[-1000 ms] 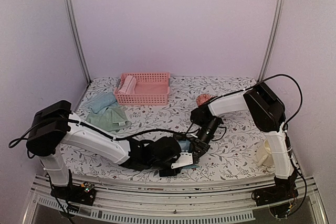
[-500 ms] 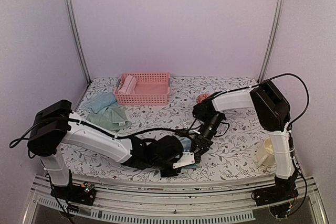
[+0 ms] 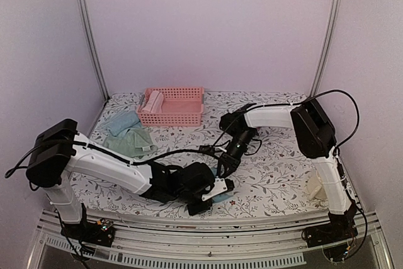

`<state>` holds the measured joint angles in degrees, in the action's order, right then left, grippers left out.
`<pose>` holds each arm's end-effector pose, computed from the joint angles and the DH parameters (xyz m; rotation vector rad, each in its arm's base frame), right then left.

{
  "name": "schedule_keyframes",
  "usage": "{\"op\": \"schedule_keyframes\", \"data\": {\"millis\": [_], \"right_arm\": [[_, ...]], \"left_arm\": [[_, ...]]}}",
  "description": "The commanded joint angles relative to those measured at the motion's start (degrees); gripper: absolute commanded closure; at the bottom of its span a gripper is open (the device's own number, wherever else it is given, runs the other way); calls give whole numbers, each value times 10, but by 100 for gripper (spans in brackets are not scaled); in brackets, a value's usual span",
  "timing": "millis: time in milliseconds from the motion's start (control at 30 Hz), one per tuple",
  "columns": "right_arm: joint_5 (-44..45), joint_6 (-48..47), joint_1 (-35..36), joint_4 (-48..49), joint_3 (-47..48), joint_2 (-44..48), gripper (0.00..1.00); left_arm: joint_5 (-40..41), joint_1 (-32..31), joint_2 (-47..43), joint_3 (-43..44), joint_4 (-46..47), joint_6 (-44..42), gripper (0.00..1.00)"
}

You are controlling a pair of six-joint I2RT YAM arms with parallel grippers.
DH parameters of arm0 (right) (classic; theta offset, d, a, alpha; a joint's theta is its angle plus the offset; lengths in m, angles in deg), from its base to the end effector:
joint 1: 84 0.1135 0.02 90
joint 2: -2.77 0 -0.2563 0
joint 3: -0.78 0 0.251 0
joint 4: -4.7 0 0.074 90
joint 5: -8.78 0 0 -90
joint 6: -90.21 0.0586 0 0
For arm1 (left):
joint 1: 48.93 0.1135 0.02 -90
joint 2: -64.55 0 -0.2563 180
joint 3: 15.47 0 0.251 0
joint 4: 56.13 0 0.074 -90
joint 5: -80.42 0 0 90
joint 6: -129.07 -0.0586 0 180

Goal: Roll the towels
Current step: Roll the towel at the center of the board.

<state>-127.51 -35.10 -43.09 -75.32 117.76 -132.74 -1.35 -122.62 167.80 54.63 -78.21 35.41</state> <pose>0.2925 0.3095 0.1001 1.6164 -2.2021 -1.1558 0.1103 -0.3472 0.1173 1.5473 2.0250 -0.3076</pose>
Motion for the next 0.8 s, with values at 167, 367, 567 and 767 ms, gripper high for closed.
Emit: {"op": "schedule_keyframes", "data": {"millis": [167, 367, 567, 767], "right_arm": [[51, 0, -97, 58, -61, 209, 60], [31, -64, -93, 162, -240, 414, 60], [159, -142, 31, 264, -412, 504, 58], [264, -140, 131, 361, -477, 469, 56]], "left_arm": [[-162, 44, 28, -31, -10, 112, 97], [-343, 111, 56, -54, 59, 163, 96], [-466, 159, 114, -70, 105, 199, 95], [-524, 179, 147, -69, 126, 209, 93]]}}
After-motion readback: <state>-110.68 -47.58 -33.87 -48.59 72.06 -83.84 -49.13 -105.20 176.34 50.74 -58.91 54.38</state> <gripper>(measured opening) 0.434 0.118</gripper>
